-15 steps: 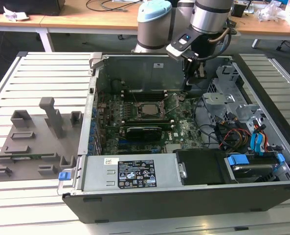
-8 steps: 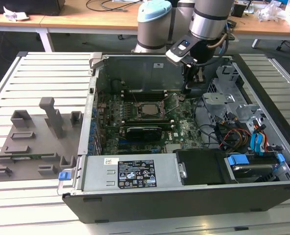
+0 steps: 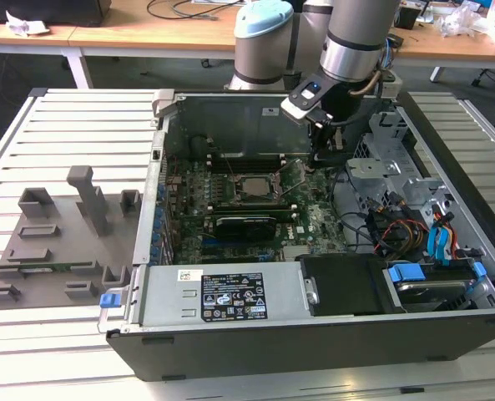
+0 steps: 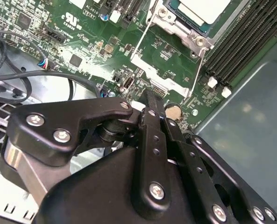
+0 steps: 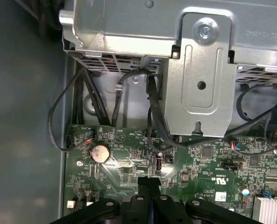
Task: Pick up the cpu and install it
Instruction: 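Close the cpu cover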
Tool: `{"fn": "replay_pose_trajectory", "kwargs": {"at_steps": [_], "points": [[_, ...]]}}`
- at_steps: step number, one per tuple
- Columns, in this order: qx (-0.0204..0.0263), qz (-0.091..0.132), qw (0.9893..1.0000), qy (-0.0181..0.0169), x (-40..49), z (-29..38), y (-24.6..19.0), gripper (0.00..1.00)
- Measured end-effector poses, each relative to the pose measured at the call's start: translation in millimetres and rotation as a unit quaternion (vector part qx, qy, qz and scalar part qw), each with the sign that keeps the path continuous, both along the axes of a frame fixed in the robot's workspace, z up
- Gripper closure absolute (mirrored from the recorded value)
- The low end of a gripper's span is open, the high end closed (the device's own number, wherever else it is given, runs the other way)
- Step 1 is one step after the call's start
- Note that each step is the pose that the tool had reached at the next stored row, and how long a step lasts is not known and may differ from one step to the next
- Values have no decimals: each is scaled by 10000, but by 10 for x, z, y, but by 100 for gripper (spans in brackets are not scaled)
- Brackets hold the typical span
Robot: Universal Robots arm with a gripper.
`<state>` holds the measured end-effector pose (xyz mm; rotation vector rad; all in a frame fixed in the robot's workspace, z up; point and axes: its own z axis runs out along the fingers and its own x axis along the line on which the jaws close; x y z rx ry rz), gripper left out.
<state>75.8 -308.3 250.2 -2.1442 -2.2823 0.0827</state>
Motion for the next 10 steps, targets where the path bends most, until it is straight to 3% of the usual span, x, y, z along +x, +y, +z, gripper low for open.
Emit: {"fn": "replay_pose_trajectory", "kwargs": {"at_steps": [3, 10], "points": [[0, 2, 10000, 0, 0, -44, 0, 89], [0, 2, 10000, 0, -18, -46, 0, 89]]}}
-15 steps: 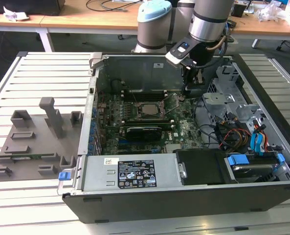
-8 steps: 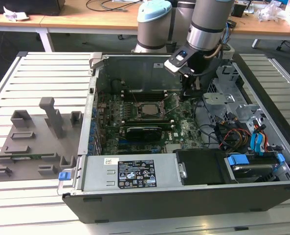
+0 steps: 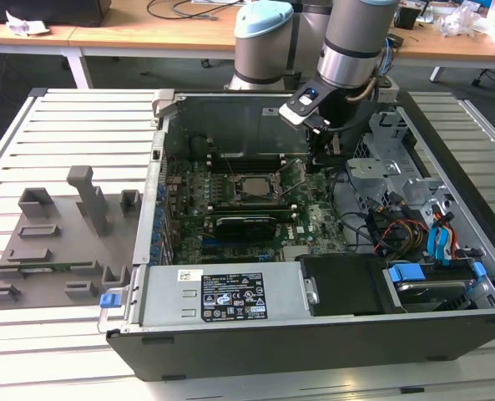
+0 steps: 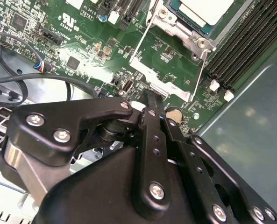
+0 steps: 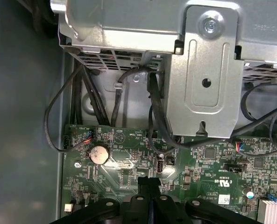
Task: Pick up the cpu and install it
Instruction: 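Close the cpu cover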
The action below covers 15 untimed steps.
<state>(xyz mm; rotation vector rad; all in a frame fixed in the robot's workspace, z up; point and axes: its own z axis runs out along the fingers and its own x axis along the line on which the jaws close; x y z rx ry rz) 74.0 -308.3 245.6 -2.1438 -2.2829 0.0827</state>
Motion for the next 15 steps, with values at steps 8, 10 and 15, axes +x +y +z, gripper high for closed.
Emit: {"fn": "replay_pose_trajectory", "kwargs": {"at_steps": [8, 10, 15], "points": [[0, 0, 10000, 0, -146, 0, 0, 89], [0, 0, 10000, 0, -195, 0, 0, 89], [0, 0, 10000, 0, -285, 0, 0, 89]]}}
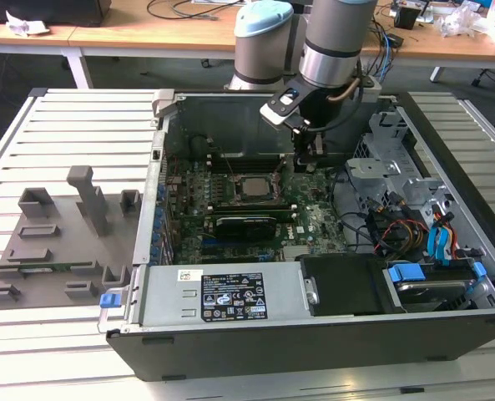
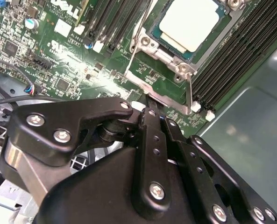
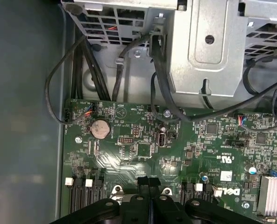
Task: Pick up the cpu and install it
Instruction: 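Close the cpu cover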
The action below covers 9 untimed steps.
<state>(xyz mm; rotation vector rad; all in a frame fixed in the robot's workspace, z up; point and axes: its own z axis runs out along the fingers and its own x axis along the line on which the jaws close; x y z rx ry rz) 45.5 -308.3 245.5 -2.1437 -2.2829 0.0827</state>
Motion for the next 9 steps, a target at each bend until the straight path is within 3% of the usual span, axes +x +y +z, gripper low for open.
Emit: {"fn": "replay_pose_trajectory", "kwargs": {"at_steps": [9], "points": [[0, 0, 10000, 0, -130, 0, 0, 89]]}}
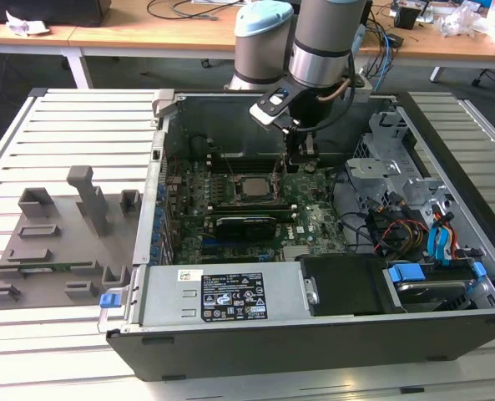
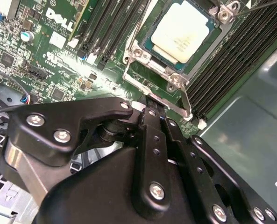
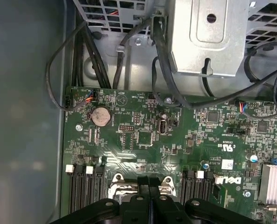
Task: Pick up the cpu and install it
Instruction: 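Close the cpu cover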
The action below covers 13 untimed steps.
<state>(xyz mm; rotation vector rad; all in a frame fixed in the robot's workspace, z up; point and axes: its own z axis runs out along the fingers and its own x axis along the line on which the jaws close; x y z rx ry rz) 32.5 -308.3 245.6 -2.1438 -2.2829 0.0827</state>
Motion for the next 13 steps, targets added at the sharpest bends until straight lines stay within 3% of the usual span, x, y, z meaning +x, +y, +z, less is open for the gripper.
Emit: {"fn": "replay_pose_trajectory", "kwargs": {"at_steps": [13], "points": [[1, 0, 10000, 0, -151, 0, 0, 89]]}}
